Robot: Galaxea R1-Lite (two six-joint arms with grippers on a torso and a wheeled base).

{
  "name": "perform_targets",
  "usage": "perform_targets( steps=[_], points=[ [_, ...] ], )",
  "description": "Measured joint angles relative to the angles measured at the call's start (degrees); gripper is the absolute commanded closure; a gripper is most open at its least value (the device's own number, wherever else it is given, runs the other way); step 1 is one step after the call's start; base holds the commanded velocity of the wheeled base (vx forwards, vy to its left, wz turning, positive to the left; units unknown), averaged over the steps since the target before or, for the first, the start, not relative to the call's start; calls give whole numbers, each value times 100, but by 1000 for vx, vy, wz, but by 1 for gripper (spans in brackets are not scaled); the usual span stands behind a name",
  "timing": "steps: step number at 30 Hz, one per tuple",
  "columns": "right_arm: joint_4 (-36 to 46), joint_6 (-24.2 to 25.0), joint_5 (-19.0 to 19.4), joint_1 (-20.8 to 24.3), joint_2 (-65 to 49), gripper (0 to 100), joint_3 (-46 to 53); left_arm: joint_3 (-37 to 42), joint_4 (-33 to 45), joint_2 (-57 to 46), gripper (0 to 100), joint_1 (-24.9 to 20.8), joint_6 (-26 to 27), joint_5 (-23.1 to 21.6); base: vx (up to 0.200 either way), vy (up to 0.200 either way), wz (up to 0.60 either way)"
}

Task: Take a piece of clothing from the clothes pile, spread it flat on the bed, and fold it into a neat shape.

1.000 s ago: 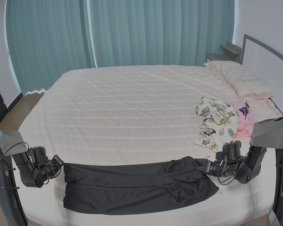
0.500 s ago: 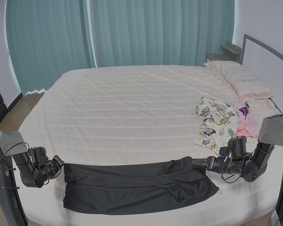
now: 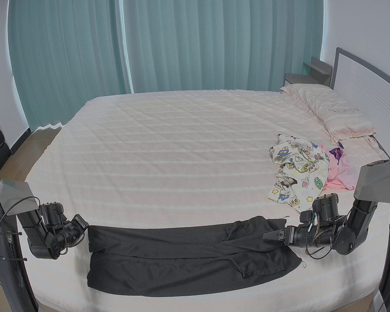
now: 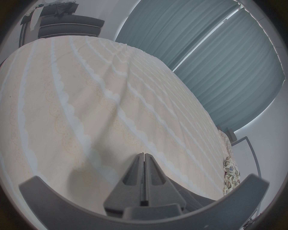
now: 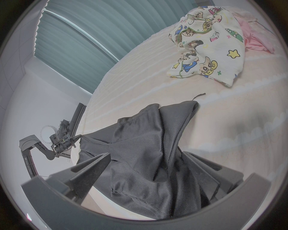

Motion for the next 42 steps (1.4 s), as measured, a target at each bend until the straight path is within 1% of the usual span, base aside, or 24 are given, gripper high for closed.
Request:
perform_targets(
  steps=[8,12,15,16,26,39,40,42],
  points=[
    [-10,2,29,20,26,0,-12,0,-2,0,100,-2,0,-1,0,0,0],
    [-33,-2,57,105,135,0,-63,0,0,0,100,2,0,0,0,0,0],
    [-293,63,60,138,257,0,-177,0,-2,2,100,0,0,0,0,0,0],
    [-372,105,62,138,295,100,-212,0,-2,2,100,0,0,0,0,0,0],
    [-478,172,18,13,584,100,-323,9,-2,6,100,-9,0,18,0,0,0],
    [-418,121,18,-61,474,100,-223,9,-2,6,100,-9,0,18,0,0,0],
    [-421,121,18,-61,466,0,-210,9,-2,6,100,-9,0,18,0,0,0],
    [-423,121,20,-61,447,0,-196,9,-2,6,100,-9,0,18,0,0,0]
  ],
)
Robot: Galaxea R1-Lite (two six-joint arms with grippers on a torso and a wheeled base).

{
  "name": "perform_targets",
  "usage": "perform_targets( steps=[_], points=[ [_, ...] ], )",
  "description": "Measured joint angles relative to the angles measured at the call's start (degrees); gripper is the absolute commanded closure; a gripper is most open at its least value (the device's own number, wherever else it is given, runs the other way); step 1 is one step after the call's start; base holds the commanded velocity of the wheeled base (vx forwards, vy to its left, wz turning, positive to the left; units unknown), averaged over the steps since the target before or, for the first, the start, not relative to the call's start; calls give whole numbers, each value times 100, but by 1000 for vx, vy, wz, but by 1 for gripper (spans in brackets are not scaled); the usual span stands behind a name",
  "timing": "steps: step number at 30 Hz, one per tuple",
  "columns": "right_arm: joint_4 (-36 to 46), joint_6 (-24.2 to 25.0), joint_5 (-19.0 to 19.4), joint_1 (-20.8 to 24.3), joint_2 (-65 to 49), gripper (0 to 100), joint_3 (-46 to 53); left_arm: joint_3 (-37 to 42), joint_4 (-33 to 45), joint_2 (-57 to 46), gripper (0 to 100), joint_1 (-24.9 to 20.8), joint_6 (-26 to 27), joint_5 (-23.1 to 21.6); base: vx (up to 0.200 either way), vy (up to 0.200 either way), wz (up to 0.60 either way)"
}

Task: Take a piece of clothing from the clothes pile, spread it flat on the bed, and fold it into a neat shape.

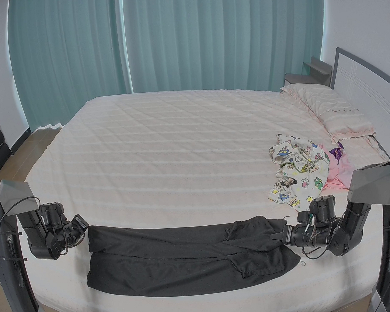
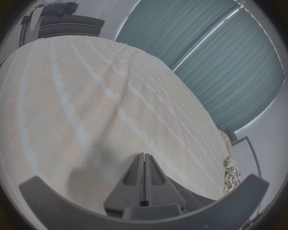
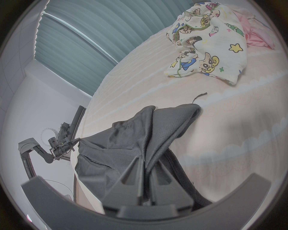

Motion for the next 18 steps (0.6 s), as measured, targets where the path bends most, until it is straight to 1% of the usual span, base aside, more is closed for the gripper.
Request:
perform_targets(
  steps=[6,8,12,18],
  points=[
    [-56,57,84,17,-163,0,107,0,2,2,100,0,0,-2,0,0,0],
    [-59,202,111,46,-263,0,143,-1,2,2,100,0,-2,0,0,0,0],
    [-22,653,134,204,-469,0,218,-4,0,2,100,0,-2,0,0,0,0],
    [5,758,150,333,-624,0,243,-9,0,2,100,2,-2,-2,0,0,0]
  ],
)
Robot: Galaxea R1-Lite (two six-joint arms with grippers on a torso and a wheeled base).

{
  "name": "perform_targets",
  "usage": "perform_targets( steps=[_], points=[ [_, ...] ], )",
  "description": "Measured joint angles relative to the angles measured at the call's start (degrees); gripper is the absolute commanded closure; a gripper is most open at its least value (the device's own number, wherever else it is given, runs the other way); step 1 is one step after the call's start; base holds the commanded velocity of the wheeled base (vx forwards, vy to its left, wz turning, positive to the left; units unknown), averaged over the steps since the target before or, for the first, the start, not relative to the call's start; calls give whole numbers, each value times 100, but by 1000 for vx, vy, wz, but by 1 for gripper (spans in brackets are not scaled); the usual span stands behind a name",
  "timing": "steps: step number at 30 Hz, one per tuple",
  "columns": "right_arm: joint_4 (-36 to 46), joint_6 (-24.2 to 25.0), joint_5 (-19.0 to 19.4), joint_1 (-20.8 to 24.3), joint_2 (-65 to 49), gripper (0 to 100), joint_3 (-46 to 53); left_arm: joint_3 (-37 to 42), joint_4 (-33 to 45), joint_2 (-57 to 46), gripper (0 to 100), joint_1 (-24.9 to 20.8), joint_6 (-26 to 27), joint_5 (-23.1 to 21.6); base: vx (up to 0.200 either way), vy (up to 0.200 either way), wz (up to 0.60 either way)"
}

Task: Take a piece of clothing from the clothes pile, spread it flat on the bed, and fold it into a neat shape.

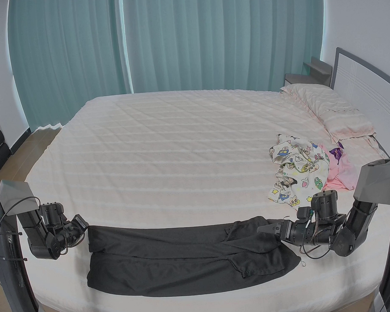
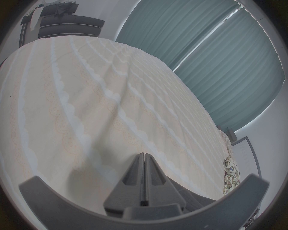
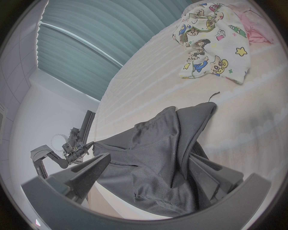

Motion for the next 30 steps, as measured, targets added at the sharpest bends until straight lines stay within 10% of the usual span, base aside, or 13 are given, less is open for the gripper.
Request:
perform_targets(
  steps=[30],
  points=[
    [9,-61,-55,59,33,0,20,-6,0,0,100,-2,2,9,0,0,0]
  ],
)
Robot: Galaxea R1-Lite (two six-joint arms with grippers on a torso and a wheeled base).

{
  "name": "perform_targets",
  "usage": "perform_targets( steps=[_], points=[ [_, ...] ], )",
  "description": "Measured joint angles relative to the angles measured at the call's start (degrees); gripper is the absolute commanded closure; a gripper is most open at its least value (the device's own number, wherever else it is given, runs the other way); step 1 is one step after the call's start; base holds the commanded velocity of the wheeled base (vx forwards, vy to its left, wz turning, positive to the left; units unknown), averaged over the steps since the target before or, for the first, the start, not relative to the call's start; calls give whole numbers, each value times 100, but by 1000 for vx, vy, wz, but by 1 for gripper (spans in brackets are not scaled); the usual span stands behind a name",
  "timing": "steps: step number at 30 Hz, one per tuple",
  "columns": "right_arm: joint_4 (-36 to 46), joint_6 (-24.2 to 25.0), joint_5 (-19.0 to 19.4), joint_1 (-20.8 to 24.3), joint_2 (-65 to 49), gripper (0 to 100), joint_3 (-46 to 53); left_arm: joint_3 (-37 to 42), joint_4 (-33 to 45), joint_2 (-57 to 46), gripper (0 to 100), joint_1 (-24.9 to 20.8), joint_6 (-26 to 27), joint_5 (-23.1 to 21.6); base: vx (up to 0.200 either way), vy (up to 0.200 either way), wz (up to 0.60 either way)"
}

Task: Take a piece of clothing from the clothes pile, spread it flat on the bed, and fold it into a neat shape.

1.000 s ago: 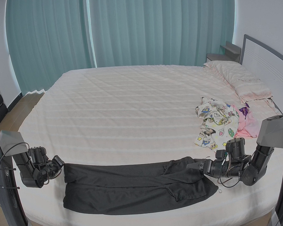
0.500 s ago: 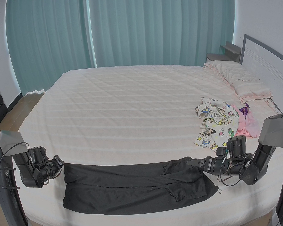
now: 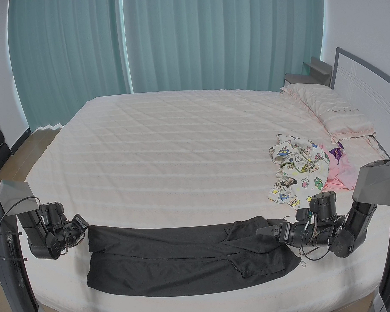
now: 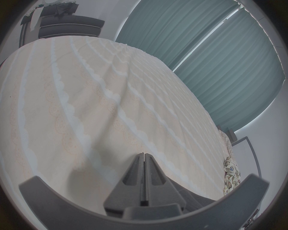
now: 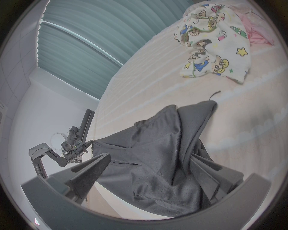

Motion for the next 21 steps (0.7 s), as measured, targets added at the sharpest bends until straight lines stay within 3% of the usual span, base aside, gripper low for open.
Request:
perform_targets(
  steps=[6,7,21],
  points=[
    [-80,4,-9,11,271,0,-116,-5,0,0,100,0,0,2,0,0,0],
    [-79,15,-9,11,304,100,-146,-6,0,0,100,0,0,0,0,0,0],
    [-116,41,-106,-91,566,100,-425,-11,0,2,100,0,-2,0,0,0,0]
  ],
)
